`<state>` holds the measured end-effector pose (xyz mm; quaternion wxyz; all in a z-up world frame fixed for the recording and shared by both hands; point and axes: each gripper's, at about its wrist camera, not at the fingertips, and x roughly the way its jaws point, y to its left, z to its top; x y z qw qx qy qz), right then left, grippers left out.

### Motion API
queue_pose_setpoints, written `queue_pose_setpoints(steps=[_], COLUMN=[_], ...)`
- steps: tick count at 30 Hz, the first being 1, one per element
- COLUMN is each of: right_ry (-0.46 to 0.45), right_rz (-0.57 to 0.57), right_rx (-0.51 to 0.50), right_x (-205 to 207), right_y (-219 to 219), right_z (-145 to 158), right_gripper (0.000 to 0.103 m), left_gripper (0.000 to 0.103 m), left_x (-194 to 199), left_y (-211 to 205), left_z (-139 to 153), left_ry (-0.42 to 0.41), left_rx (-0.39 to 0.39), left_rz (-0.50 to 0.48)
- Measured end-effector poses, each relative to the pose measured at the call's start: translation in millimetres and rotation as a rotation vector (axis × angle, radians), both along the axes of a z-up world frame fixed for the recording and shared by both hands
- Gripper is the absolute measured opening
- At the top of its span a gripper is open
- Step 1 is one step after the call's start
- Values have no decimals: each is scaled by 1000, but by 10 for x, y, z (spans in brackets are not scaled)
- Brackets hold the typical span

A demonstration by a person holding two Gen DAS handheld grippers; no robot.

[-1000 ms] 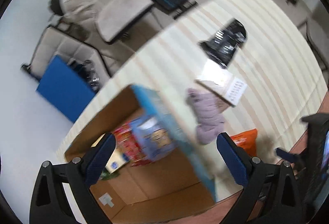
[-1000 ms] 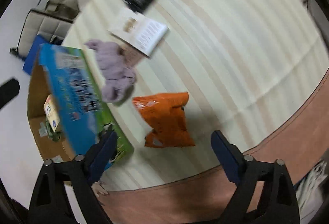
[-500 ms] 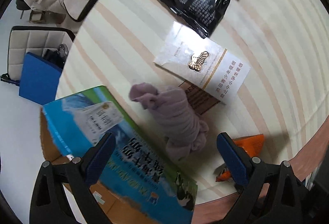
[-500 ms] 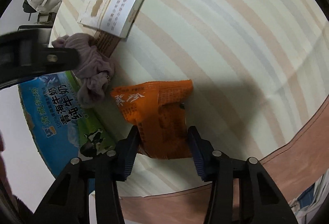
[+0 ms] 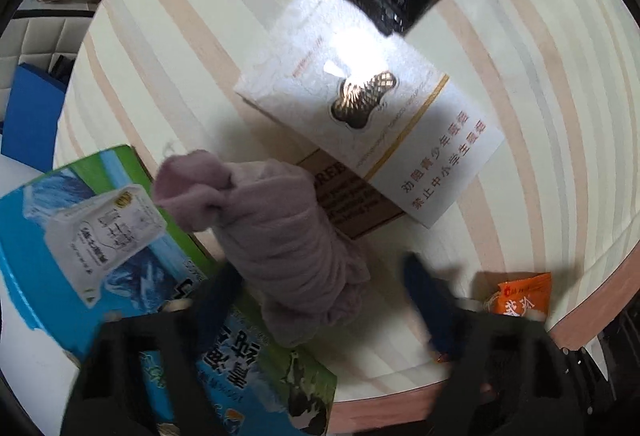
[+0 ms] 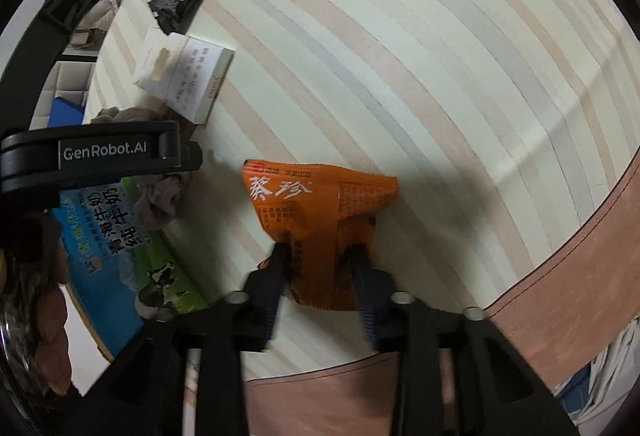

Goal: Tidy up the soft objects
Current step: 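Grasp the lilac sock with the left tool while the right tool grasps the orange bag, then place the lilac sock and orange bag into the box, open both tools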

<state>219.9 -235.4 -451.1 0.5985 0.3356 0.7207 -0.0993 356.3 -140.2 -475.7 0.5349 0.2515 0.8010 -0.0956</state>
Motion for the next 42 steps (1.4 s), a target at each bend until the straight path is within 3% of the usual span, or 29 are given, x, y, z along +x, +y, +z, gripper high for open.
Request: queue_pose_setpoints(steps=[4,7,14,22,26,29,35,36,39,42], right_ry=[30,31,30,2,-57,-118,-260,-272,-321,-355], right_rz=[-2,-15,31,53,83,123,250,267,354,436], right_rx=[-12,0,-55,-65,-69,-79,-93,-90,-61,-31], right_x=[87,84,163,124,60,72,166,181,287,308], right_y=[60,77,195,222,115,106,286,199,488,859], right_z=[-137,-199,-174,6,353,703,1553,1663,2010,2190], right_gripper=[58,59,46,40,40,40,39,39,39,39], left_gripper=[48,43,35,31,31,31,31,31,31,31], left_x=[-115,-105,-259,-317,-446,-576,-619,-585,-621,-616], left_y=[-13,53,60,-19,6,146,779,895,1339,1770], left_z=[-12,-1,76,658,1146,1675,2667,2735,2988,2963], left_ry=[-16,-38,-79,-134,-198,-258,-397,-412,-466,-494], left_rx=[-15,-23,-41,-168,-264,-376,-507,-516,-518,-493], left_rz=[17,20,30,72,87,129,230,246,310,362])
